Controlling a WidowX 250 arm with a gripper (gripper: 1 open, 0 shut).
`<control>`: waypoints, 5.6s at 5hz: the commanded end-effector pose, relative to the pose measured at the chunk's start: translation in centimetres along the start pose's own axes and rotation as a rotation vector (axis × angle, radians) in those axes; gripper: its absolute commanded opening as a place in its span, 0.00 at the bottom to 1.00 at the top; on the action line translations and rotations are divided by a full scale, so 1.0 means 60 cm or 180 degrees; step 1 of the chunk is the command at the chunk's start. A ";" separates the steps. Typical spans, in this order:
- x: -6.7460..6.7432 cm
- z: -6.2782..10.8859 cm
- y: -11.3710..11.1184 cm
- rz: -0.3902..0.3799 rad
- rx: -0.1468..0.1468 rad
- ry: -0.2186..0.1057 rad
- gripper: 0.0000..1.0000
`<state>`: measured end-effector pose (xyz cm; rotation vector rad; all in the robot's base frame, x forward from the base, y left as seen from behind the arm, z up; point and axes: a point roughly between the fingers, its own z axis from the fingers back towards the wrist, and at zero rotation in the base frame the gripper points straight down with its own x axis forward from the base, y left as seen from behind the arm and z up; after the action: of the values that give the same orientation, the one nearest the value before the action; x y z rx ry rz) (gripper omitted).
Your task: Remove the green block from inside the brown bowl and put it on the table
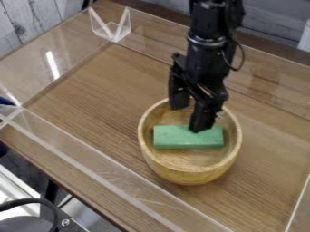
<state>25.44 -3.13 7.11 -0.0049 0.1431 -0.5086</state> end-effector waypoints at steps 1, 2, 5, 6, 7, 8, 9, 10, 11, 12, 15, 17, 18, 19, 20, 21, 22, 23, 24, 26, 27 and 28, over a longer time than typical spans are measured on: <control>0.010 0.008 -0.004 -0.0123 0.0072 -0.0125 1.00; 0.013 -0.004 -0.007 -0.0189 0.0075 -0.0123 1.00; 0.023 -0.030 -0.001 -0.0447 0.0101 -0.0131 1.00; 0.024 -0.035 0.002 -0.0518 0.0113 -0.0145 1.00; 0.026 -0.036 0.005 -0.0563 0.0123 -0.0167 1.00; 0.027 -0.035 0.007 -0.0605 0.0132 -0.0195 1.00; 0.028 -0.033 0.010 -0.0637 0.0142 -0.0227 1.00; 0.028 -0.031 0.013 -0.0666 0.0149 -0.0258 1.00; 0.027 -0.028 0.015 -0.0686 0.0156 -0.0289 1.00; 0.026 -0.026 0.018 -0.0706 0.0161 -0.0318 1.00; 0.022 -0.008 0.022 -0.0756 0.0194 -0.0438 1.00; 0.020 -0.021 0.023 -0.0779 0.0157 -0.0442 1.00; 0.018 -0.033 0.025 -0.0784 0.0110 -0.0429 1.00; 0.018 -0.043 0.026 -0.0787 0.0069 -0.0406 1.00; 0.018 -0.047 0.027 -0.0789 0.0037 -0.0391 1.00; 0.018 -0.053 0.028 -0.0791 0.0005 -0.0376 1.00; 0.016 -0.056 0.028 -0.0780 -0.0016 -0.0367 1.00; 0.014 -0.059 0.029 -0.0765 -0.0033 -0.0359 1.00; 0.012 -0.063 0.029 -0.0748 -0.0050 -0.0351 1.00; 0.007 -0.070 0.028 -0.0698 -0.0083 -0.0335 1.00; 0.005 -0.072 0.028 -0.0673 -0.0096 -0.0329 1.00; 0.002 -0.075 0.027 -0.0643 -0.0111 -0.0322 1.00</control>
<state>25.75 -1.99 2.53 -0.0783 0.0554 -0.7211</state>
